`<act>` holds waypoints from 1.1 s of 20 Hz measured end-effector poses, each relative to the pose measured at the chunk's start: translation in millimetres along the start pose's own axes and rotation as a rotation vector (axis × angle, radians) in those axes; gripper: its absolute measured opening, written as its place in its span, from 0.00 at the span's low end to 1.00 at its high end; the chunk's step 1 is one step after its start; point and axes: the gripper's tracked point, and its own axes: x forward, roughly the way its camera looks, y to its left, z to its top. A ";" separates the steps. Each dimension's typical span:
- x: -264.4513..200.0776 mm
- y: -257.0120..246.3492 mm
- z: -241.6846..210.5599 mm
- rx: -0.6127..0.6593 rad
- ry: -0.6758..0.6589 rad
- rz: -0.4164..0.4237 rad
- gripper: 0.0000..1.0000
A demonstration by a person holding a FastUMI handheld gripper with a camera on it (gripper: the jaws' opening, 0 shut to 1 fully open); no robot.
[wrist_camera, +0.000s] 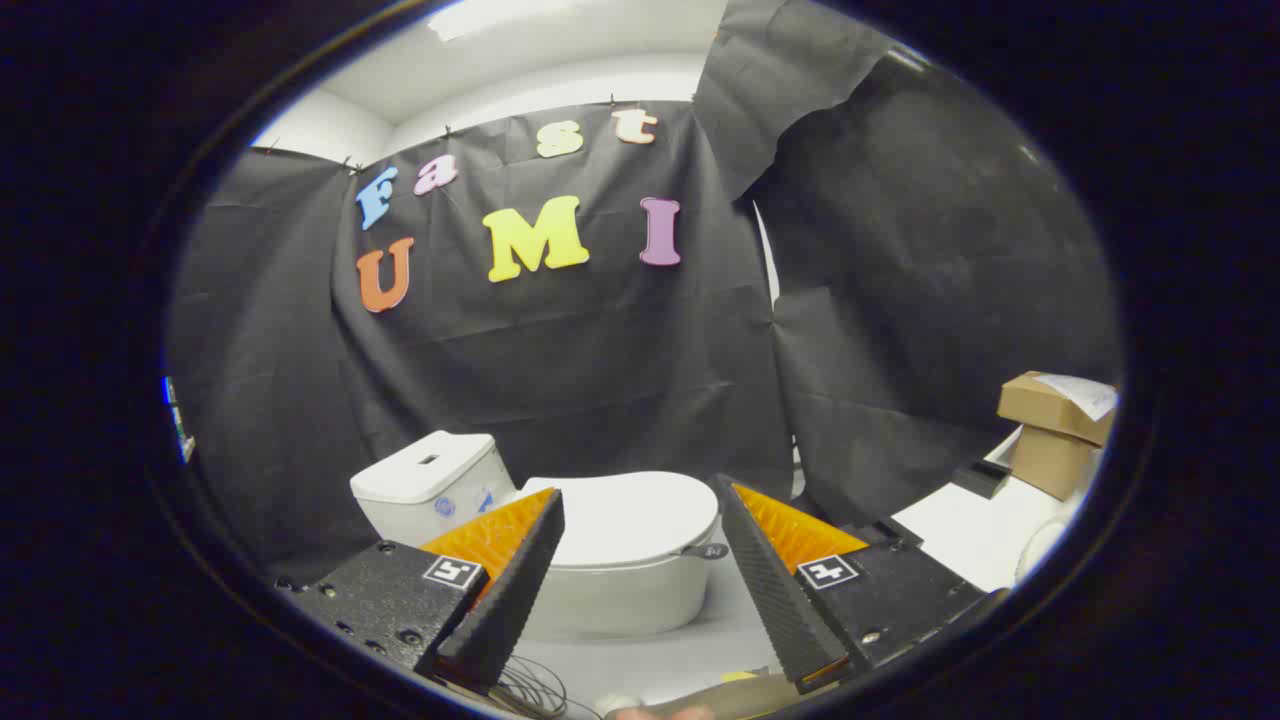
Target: Open the toilet lid.
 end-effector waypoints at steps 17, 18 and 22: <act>-4.2 2.2 -0.4 -0.083 -0.019 -0.038 1.00; -3.3 2.3 -2.1 -0.088 -0.013 -0.039 1.00; 1.1 -2.3 2.3 -0.106 -0.013 -0.035 1.00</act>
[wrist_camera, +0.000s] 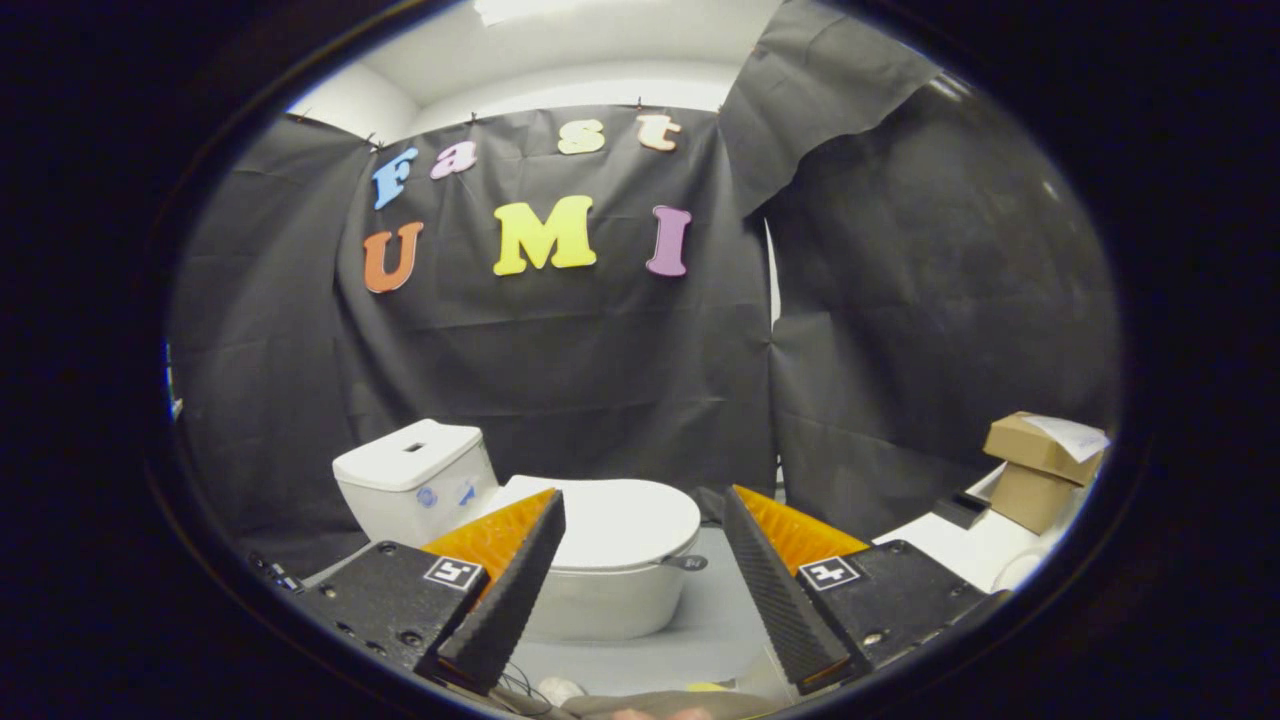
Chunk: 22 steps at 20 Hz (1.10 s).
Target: Open the toilet lid.
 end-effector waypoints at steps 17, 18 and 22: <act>93.4 -58.2 -18.7 0.019 0.107 -0.073 1.00; 101.9 -63.2 -21.6 0.022 0.115 -0.076 1.00; 132.1 -79.9 -31.9 0.010 0.135 -0.124 1.00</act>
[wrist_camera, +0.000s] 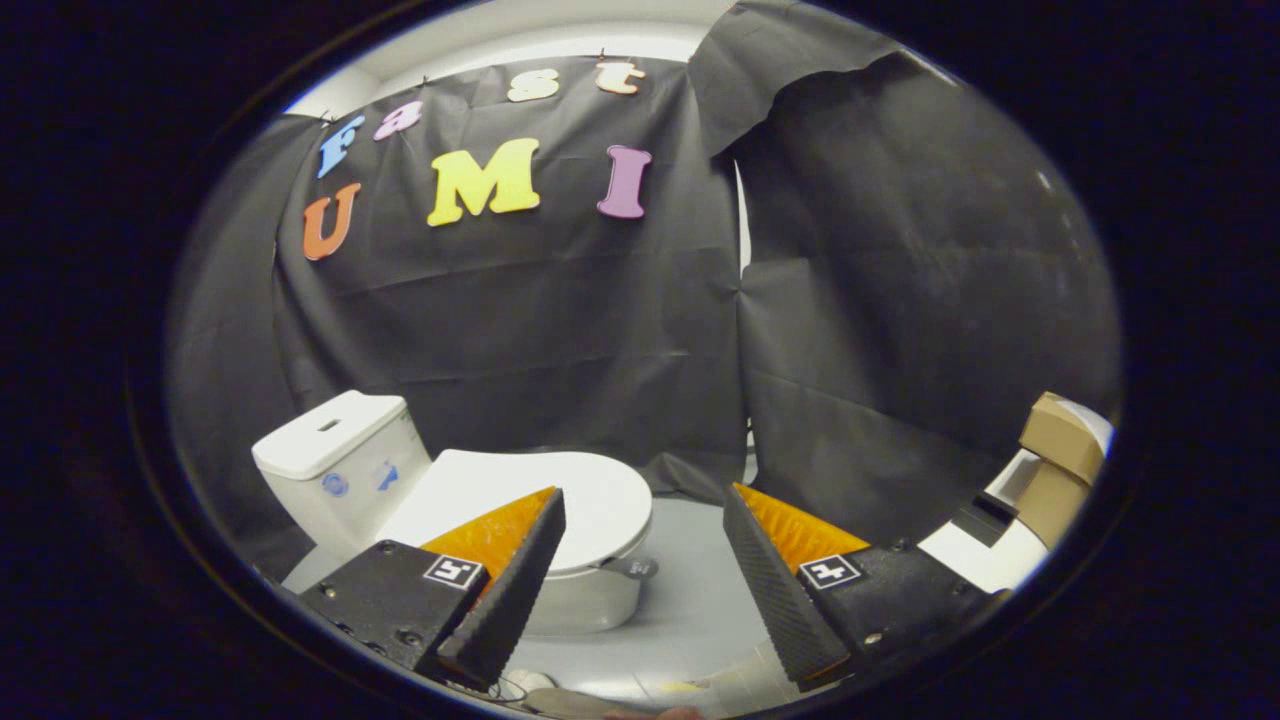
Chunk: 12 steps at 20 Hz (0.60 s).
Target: Open the toilet lid.
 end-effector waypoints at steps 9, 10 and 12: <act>80.5 -1.0 -65.4 -0.057 0.199 0.014 1.00; 89.6 -2.4 -70.1 -0.057 0.215 0.017 1.00; 105.3 -3.6 -80.1 -0.052 0.254 0.030 1.00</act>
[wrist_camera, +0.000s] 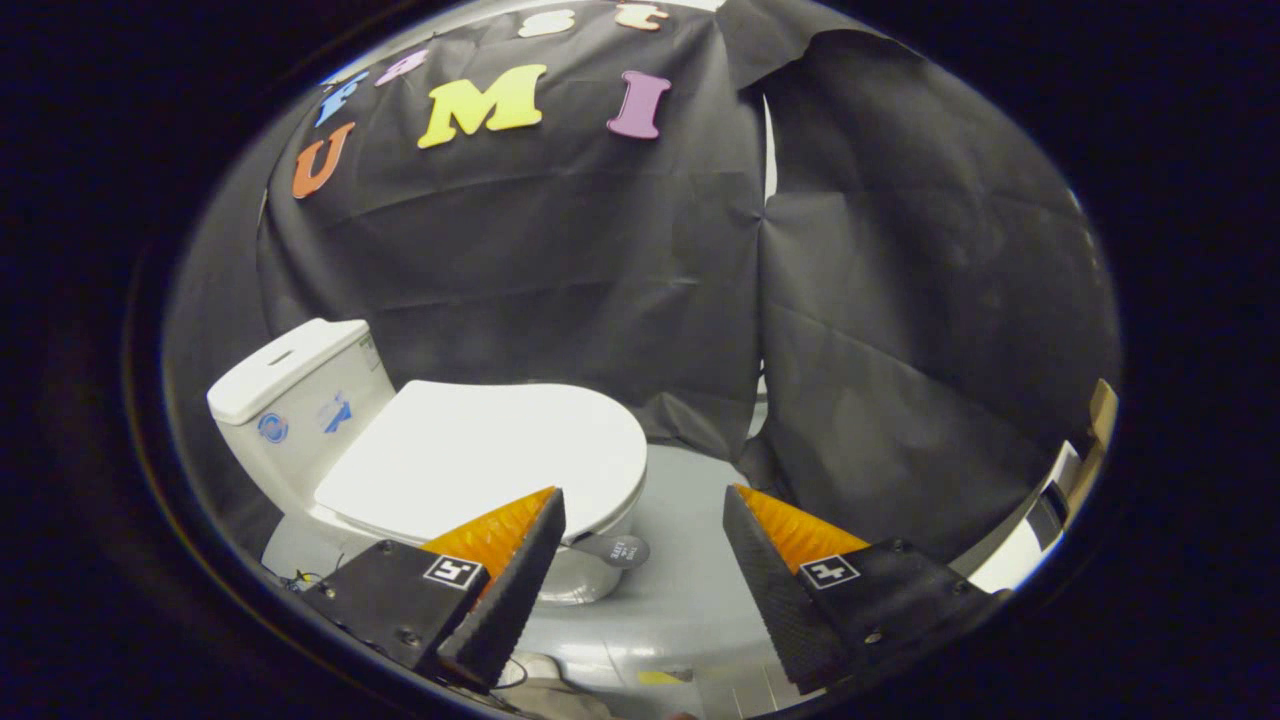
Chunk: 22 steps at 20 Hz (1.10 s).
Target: Open the toilet lid.
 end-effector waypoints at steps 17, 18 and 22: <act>95.8 -6.7 -88.7 0.275 0.441 0.192 0.92; 98.6 -5.9 -91.0 0.296 0.448 0.202 0.91; 104.8 -1.6 -103.7 0.364 0.515 0.229 0.83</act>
